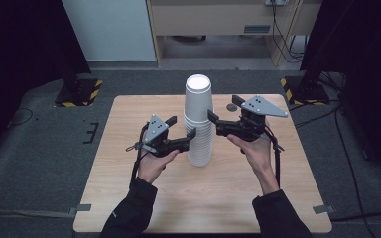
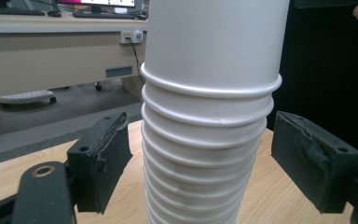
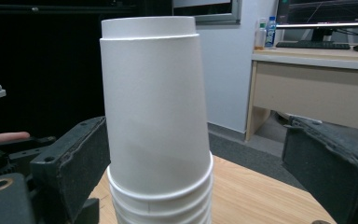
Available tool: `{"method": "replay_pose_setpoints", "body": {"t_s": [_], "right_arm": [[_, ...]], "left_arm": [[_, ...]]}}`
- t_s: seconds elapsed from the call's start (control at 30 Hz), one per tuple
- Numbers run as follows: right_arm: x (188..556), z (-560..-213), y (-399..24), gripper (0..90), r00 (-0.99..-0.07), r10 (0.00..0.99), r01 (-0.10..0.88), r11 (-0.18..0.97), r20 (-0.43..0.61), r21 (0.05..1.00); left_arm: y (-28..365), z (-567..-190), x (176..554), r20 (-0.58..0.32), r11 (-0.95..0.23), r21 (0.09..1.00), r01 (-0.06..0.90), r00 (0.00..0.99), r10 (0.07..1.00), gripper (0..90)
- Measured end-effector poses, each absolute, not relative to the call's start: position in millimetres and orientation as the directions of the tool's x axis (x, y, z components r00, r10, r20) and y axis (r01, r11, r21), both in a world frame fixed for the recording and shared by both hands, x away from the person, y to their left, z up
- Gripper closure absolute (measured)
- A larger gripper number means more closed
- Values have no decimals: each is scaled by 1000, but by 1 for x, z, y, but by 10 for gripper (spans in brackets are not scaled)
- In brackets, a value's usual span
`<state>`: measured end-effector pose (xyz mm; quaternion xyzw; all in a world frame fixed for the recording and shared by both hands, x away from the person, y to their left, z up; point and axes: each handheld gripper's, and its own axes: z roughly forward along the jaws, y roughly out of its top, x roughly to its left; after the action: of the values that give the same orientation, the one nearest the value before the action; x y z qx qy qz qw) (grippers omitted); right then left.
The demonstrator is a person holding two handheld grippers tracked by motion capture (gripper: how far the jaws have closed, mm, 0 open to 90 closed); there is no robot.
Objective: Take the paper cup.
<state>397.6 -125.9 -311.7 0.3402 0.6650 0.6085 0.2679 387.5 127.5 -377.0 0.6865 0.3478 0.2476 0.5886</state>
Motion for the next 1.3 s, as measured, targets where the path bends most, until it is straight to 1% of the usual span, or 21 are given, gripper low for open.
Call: {"method": "replay_pose_setpoints", "body": {"t_s": [0.4, 0.7, 1.3], "right_arm": [[409, -316, -112, 74, -640, 764, 147, 26, 75, 989], [417, -317, -101, 65, -661, 747, 150, 46, 65, 988], [438, -330, -81, 62, -681, 726, 190, 48, 97, 981]], "left_arm": [[117, -379, 397, -57, -77, 982, 173, 656, 752, 166], [111, -378, 406, -51, -77, 984, 162, 667, 743, 147], [107, -381, 418, -52, -89, 982, 167, 690, 722, 69]]}}
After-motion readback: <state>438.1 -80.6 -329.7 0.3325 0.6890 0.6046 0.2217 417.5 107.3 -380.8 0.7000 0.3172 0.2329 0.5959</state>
